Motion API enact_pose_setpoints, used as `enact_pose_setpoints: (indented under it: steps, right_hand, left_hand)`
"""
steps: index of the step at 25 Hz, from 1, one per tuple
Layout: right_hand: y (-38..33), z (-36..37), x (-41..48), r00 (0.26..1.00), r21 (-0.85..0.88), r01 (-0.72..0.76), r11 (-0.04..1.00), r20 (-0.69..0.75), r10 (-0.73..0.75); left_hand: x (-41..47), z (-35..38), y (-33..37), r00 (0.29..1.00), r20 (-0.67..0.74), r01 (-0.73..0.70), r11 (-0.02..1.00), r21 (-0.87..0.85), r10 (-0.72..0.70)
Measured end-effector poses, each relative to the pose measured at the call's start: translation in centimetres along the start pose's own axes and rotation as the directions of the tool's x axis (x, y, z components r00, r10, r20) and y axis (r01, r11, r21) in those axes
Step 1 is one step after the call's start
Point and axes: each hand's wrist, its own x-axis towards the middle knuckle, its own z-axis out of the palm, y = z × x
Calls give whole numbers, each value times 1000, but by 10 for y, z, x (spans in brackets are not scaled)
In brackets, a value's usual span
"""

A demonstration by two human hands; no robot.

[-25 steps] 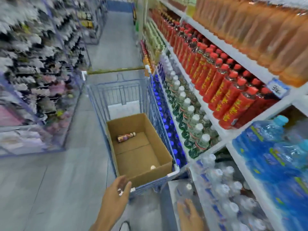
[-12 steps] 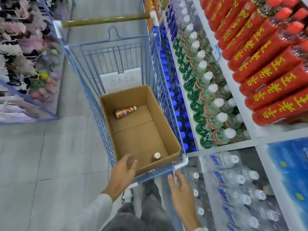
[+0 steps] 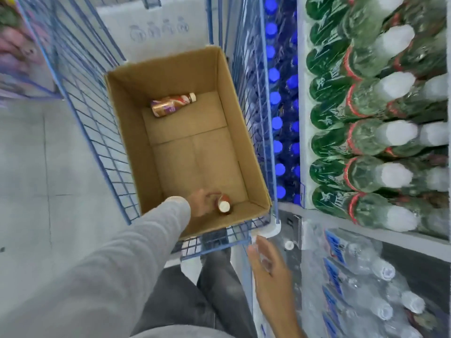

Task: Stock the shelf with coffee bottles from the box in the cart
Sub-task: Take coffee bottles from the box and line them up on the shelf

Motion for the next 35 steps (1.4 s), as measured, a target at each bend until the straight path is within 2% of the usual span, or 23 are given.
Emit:
enact_pose_setpoints:
  steps: [2, 6, 8, 10, 12, 14, 18, 23, 26, 29, 32, 35]
  right_hand:
    - [-5, -2, 4, 997, 46, -55, 997, -51, 57]
    - [-9, 2, 12, 985, 96, -122, 988, -113, 133]
    - [-13, 10, 13, 988, 87, -126, 988, -79, 133]
    - [-19, 21, 11, 993, 66, -105, 992, -43, 108]
    - [-30, 30, 10, 998, 43, -66, 997, -7, 66]
    - [-43, 40, 10, 999, 5, -13, 1000, 42, 13]
    - [-72, 64, 15, 983, -68, 105, 992, 157, -94]
    - [-127, 117, 59, 955, -132, 151, 980, 276, -110]
    - [-167, 175, 122, 937, -40, 51, 998, 347, -35]
    - [-203, 236, 193, 925, 116, -117, 986, 373, 65]
    - [-234, 277, 250, 911, 271, -254, 928, 389, 136]
    - [-240, 304, 298, 901, 389, -343, 855, 394, 183]
  left_hand:
    - [31, 14, -9, 997, 62, -57, 998, 35, 55]
    - [77, 40, -32, 992, 62, -111, 993, -33, 113]
    - [76, 33, -29, 995, 46, -79, 987, -137, 86]
    - [63, 15, -23, 1000, 11, -11, 946, -324, 16]
    - [40, -14, -14, 999, -9, 25, 822, -569, -36]
    - [10, -47, -9, 995, -87, -35, 702, -711, -39]
    - [-61, -104, -11, 971, -228, -163, 514, -842, -66]
    - [-149, -157, -18, 927, -324, -269, 267, -925, -189]
    - [-180, -179, -21, 904, -382, -338, 223, -914, -193]
    - [-189, -193, -23, 876, -438, -385, 256, -887, -201]
    - [-185, -196, -39, 854, -452, -384, 274, -882, -258]
    - [-185, -190, -55, 869, -381, -338, 184, -923, -316]
